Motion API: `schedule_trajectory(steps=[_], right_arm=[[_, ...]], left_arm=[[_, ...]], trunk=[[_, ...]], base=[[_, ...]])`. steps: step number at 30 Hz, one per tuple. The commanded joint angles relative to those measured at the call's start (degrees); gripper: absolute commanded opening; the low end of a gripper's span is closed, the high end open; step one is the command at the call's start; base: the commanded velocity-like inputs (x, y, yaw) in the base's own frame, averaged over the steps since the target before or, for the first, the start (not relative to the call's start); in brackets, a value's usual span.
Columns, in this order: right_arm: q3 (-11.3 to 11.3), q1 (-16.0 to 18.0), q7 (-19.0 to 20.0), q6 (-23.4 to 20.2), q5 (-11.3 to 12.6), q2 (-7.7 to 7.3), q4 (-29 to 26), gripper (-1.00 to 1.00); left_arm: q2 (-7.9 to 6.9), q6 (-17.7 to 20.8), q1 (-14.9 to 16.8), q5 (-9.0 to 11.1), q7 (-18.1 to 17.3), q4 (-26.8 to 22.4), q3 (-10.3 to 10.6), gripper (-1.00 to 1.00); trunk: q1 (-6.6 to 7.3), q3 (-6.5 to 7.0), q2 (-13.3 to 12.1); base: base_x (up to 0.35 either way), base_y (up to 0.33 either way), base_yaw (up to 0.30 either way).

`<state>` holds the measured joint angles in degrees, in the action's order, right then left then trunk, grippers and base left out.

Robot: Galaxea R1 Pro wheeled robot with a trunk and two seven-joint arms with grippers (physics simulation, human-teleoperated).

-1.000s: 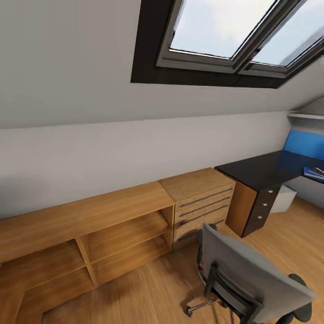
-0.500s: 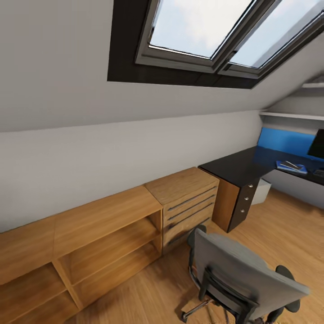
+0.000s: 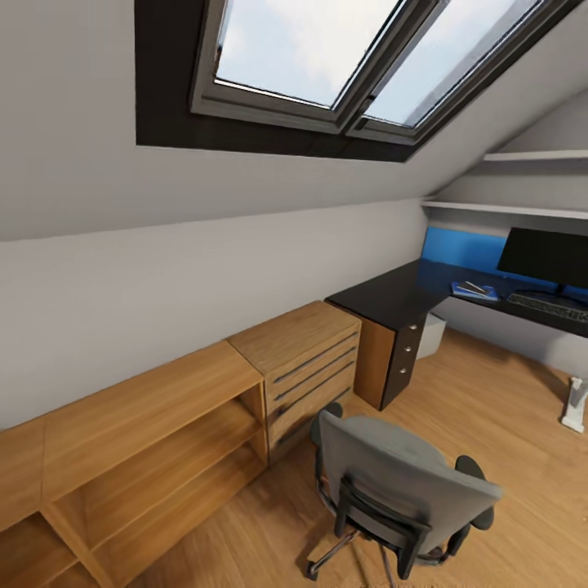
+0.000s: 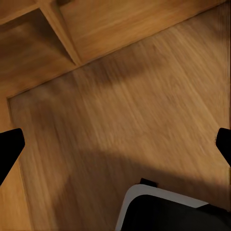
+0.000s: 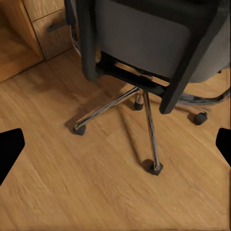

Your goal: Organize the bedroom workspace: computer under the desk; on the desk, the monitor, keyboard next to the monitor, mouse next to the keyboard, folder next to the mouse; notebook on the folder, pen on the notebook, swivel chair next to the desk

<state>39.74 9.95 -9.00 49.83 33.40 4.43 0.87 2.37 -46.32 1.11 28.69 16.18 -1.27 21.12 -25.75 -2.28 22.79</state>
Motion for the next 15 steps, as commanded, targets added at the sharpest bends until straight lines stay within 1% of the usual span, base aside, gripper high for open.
schedule_trajectory(steps=[1,15], right_arm=[[0.5,0.1,-0.4,0.1,0.1,0.04,0.1,1.0],[0.5,0.1,-0.4,0.1,0.1,0.05,0.1,1.0]], left_arm=[[0.01,-0.1,0.0,0.2,0.4,0.0,0.5,1.0],[0.01,-0.1,0.0,0.2,0.4,0.0,0.5,1.0]], trunk=[[-0.04,-0.13,0.1],[-0.04,-0.13,0.1]], base=[[0.0,0.0,-0.296],[0.0,0.0,-0.296]])
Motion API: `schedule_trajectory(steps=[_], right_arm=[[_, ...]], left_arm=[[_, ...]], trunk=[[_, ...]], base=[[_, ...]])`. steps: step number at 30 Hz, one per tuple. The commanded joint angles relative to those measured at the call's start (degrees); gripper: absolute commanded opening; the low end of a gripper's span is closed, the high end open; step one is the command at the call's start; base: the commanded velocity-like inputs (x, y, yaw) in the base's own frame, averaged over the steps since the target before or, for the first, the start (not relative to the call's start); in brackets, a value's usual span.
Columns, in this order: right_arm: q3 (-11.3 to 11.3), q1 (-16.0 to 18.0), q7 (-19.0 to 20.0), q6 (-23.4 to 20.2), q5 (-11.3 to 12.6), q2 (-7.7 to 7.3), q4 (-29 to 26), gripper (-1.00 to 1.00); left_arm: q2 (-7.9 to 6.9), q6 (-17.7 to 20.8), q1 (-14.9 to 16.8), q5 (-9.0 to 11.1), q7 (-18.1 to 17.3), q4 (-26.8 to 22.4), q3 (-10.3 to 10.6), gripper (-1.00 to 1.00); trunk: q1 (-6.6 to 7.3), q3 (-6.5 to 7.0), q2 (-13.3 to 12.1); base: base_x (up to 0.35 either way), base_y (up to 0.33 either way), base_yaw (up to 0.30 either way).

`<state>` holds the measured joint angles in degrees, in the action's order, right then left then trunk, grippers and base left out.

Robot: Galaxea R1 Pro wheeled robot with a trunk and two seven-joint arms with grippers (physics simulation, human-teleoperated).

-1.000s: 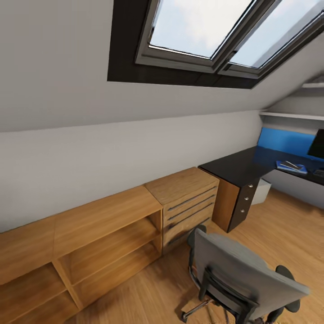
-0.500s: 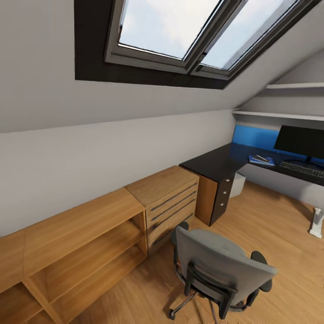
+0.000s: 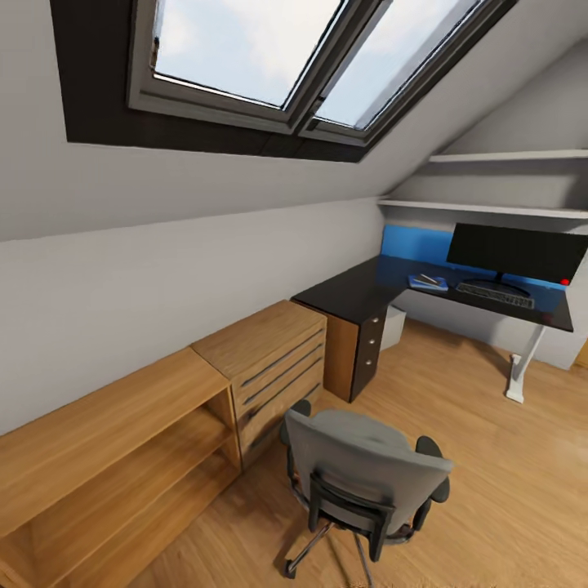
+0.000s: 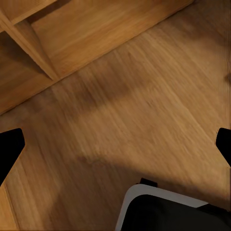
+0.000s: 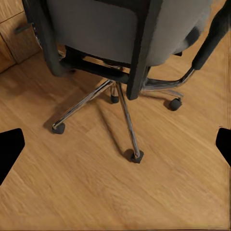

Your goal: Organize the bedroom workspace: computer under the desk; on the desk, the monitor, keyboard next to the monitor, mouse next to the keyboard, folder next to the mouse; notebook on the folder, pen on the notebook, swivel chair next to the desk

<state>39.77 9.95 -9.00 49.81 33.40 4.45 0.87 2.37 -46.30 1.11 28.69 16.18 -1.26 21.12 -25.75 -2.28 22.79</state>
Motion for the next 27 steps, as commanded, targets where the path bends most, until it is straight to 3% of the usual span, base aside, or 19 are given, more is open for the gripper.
schedule_trajectory(steps=[1,27], right_arm=[[0.5,0.1,-0.4,0.1,0.1,0.04,0.1,1.0],[0.5,0.1,-0.4,0.1,0.1,0.01,0.1,1.0]], left_arm=[[0.01,-0.1,0.0,0.2,0.4,0.0,0.5,1.0],[0.01,-0.1,0.0,0.2,0.4,0.0,0.5,1.0]], trunk=[[-0.04,-0.13,0.1],[-0.04,-0.13,0.1]], base=[[0.0,0.0,-0.296],[0.0,0.0,-0.296]])
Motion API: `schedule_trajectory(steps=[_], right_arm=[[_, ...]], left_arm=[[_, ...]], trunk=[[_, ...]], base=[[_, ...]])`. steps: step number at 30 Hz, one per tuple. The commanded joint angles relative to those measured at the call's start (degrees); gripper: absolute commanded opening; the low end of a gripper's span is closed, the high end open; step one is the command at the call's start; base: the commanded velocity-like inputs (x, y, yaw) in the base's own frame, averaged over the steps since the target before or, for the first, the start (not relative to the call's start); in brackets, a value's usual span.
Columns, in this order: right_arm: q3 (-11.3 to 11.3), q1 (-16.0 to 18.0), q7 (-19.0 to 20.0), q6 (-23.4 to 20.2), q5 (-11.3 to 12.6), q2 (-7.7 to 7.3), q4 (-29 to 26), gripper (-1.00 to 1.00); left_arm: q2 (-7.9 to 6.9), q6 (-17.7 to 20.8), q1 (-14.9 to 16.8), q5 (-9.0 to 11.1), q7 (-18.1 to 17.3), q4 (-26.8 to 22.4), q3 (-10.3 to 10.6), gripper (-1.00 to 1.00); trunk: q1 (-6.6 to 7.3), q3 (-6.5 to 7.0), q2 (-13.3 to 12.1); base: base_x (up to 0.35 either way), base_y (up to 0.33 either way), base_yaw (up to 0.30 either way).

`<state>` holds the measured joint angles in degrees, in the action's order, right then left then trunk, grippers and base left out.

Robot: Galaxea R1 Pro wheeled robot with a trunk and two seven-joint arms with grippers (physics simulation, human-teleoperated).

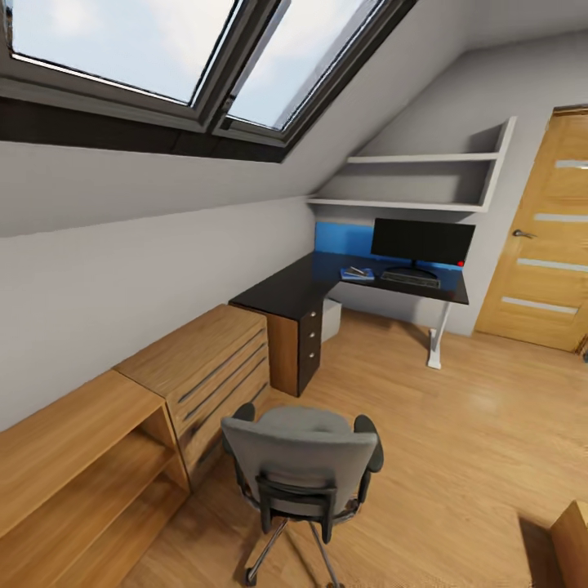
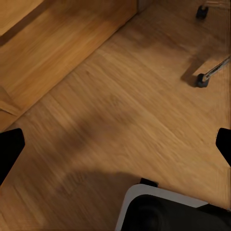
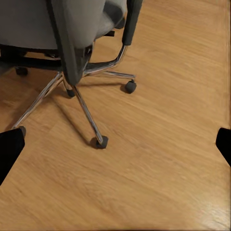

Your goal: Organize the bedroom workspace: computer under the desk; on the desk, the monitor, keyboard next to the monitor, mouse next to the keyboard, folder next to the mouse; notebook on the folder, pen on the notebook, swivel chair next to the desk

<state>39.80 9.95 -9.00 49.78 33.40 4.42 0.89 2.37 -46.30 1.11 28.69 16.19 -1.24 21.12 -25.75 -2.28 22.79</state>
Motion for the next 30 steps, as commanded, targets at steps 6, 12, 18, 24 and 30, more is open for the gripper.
schedule_trajectory(steps=[6,12,18,24,30], right_arm=[[0.5,0.1,-0.4,0.1,0.1,0.06,0.1,1.0],[0.5,0.1,-0.4,0.1,0.1,0.05,0.1,1.0],[0.5,0.1,-0.4,0.1,0.1,0.06,0.1,1.0],[0.5,0.1,-0.4,0.1,0.1,0.06,0.1,1.0],[0.5,0.1,-0.4,0.1,0.1,0.06,0.1,1.0]], left_arm=[[0.01,-0.2,0.0,0.2,0.4,0.0,0.5,1.0],[0.01,-0.1,0.0,0.2,0.3,0.0,0.5,1.0],[0.01,-0.1,0.0,0.2,0.4,0.0,0.5,1.0],[0.01,-0.1,0.0,0.2,0.4,-0.1,0.5,1.0],[0.01,-0.1,0.0,0.2,0.4,-0.1,0.5,1.0]], trunk=[[-0.04,-0.13,0.1],[-0.04,-0.13,0.1],[-0.04,-0.13,0.1],[-0.04,-0.13,0.1],[-0.04,-0.13,0.1]], base=[[0.0,0.0,-0.296],[0.0,0.007,-0.296],[0.0,0.067,-0.296],[0.0,0.147,-0.296],[0.0,0.238,-0.296]])
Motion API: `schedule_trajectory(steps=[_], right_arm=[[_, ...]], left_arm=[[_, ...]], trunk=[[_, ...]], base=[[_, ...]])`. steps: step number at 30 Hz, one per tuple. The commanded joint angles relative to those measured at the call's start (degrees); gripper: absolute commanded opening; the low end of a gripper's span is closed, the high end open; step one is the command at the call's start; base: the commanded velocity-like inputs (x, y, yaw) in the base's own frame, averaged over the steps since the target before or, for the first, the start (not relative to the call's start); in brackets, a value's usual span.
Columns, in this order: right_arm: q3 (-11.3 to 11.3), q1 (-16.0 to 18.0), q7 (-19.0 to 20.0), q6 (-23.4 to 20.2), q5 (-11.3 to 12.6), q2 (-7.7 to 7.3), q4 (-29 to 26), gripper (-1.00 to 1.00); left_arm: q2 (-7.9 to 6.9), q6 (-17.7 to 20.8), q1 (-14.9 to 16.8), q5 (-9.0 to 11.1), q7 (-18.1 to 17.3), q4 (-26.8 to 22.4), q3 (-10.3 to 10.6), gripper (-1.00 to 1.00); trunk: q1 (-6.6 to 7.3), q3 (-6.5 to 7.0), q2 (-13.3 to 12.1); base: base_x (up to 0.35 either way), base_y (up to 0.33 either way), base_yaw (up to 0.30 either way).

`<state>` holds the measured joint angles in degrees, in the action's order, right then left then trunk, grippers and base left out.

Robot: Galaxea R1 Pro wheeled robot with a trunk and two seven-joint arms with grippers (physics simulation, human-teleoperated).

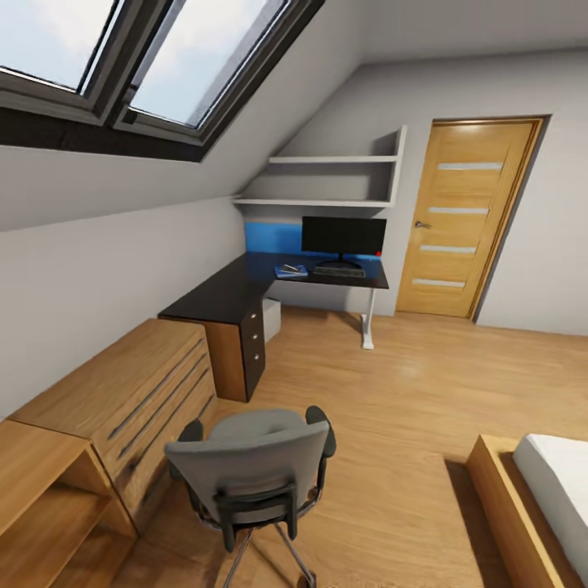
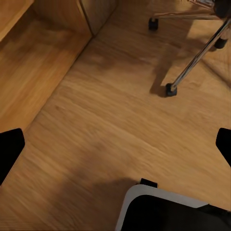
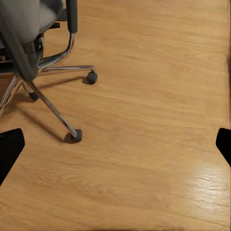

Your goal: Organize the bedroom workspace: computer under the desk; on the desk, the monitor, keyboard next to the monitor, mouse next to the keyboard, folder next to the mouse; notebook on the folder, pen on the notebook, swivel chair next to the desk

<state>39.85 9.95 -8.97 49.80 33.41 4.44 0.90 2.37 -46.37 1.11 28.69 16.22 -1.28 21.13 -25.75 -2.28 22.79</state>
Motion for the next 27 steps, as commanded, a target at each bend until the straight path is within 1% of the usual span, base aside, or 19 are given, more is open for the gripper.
schedule_trajectory(steps=[1,9,12,27], right_arm=[[0.5,0.1,-0.4,0.1,0.1,0.04,0.1,1.0],[0.5,0.1,-0.4,0.1,0.1,0.04,0.1,1.0],[0.5,0.1,-0.4,0.1,0.1,0.04,0.1,1.0],[0.4,0.1,-0.4,0.1,0.1,0.04,0.1,1.0]], left_arm=[[0.0,-0.1,0.0,0.2,0.3,0.0,0.5,1.0],[0.0,-0.1,0.0,0.2,0.3,0.0,0.5,1.0],[0.0,-0.1,0.0,0.2,0.3,0.0,0.5,1.0],[0.0,-0.1,0.0,0.2,0.4,0.0,0.5,1.0]], trunk=[[-0.04,-0.13,0.1],[-0.04,-0.13,0.1],[-0.04,-0.13,0.1],[-0.04,-0.13,0.1]], base=[[0.0,0.286,-0.296],[0.0,0.321,-0.296],[0.0,0.233,-0.296],[-0.002,0.043,-0.296]])
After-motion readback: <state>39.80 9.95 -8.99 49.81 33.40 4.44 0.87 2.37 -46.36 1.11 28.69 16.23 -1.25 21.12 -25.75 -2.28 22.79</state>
